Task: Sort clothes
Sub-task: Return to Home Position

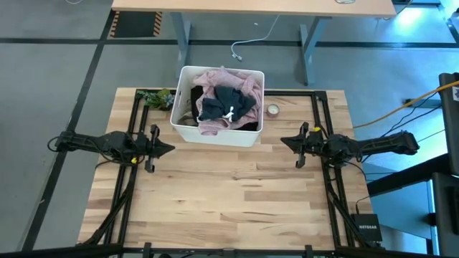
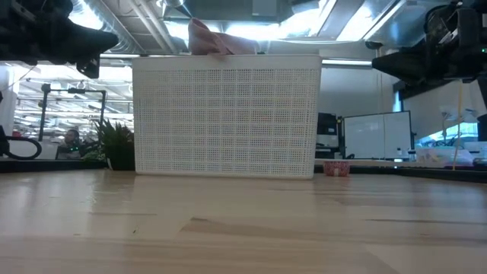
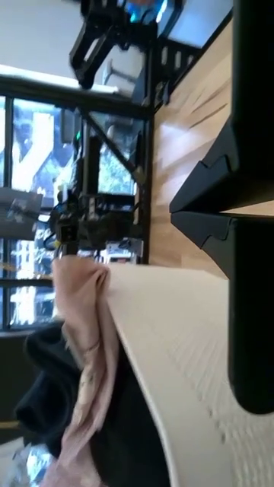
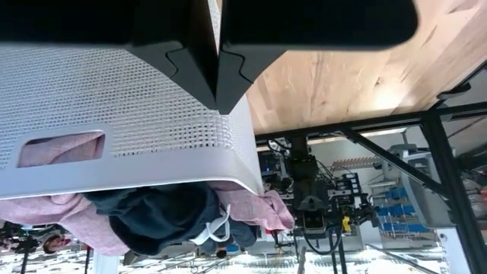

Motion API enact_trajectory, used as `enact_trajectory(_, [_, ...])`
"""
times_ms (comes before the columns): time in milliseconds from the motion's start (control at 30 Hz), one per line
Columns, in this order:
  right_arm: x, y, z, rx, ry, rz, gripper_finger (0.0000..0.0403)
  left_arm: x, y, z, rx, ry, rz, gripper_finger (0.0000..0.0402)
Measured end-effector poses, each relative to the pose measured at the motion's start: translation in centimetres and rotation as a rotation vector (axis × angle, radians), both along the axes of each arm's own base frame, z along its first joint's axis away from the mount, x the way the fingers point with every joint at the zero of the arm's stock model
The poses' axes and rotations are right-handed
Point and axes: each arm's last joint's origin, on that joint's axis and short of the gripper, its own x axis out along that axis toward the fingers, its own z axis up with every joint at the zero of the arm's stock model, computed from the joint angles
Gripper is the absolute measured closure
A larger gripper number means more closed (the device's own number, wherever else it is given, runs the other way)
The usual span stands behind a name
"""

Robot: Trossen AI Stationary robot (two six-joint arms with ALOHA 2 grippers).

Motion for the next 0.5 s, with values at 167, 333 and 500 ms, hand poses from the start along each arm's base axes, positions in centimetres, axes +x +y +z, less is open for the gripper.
enact_trajectory(167, [0.0, 0.1, 0.0, -0.001, 0.0, 0.019, 0.0395, 0.0, -0.2, -0.2, -0.007, 0.023, -0.051, 0.04])
enact_trajectory(333, [0.0, 0.1, 0.0, -0.011, 0.002, 0.018, 0.0395, 0.0, -0.2, -0.4, -0.008, 0.041, -0.065, 0.04])
enact_trajectory(500, [0.0, 0.1, 0.0, -0.011, 0.002, 0.019, 0.0395, 0.3, -0.3, -1.3, -0.021, 0.017, -0.08, 0.04])
